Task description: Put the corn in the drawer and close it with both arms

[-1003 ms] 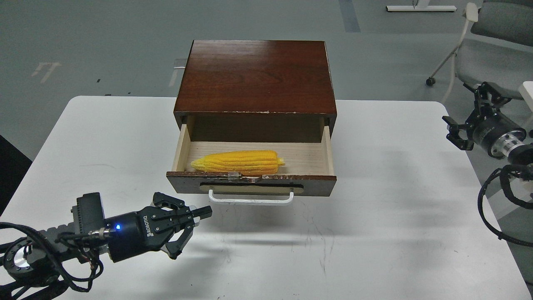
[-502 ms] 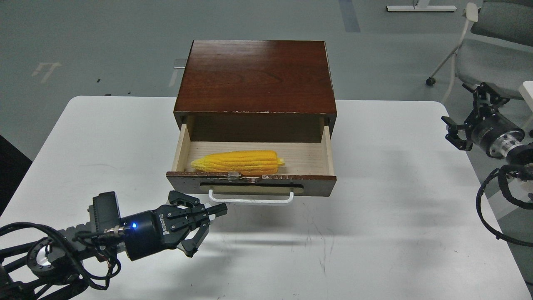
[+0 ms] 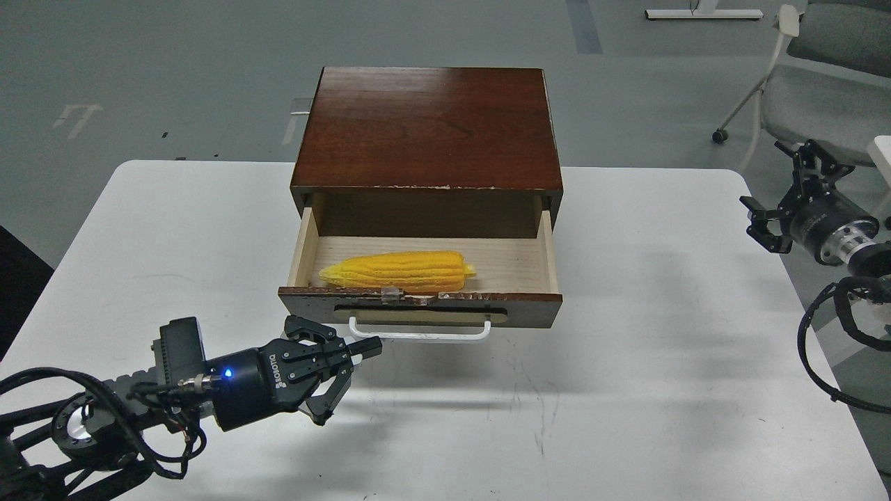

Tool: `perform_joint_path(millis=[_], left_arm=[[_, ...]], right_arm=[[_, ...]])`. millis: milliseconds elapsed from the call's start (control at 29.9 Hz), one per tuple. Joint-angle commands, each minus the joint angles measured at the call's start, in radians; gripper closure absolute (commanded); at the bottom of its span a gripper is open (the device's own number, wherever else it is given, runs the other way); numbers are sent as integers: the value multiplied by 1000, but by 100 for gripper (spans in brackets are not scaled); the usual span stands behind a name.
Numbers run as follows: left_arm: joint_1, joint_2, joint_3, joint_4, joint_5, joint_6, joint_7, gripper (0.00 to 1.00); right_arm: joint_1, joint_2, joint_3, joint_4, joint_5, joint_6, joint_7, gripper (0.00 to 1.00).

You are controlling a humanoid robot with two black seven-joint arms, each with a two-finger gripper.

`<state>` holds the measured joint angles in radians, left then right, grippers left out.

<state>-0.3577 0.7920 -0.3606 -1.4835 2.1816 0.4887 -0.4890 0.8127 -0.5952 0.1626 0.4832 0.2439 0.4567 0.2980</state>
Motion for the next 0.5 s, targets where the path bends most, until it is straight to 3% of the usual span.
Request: perform_joint_path(millis=[0,468], left_arm=[[-1,7,0,0,0,0,0,100],[0,0,6,0,0,0,0,100]], right_arm=[[-3,2,0,0,0,-1,1,4],[-3,2,0,-5,0,-1,1,4]])
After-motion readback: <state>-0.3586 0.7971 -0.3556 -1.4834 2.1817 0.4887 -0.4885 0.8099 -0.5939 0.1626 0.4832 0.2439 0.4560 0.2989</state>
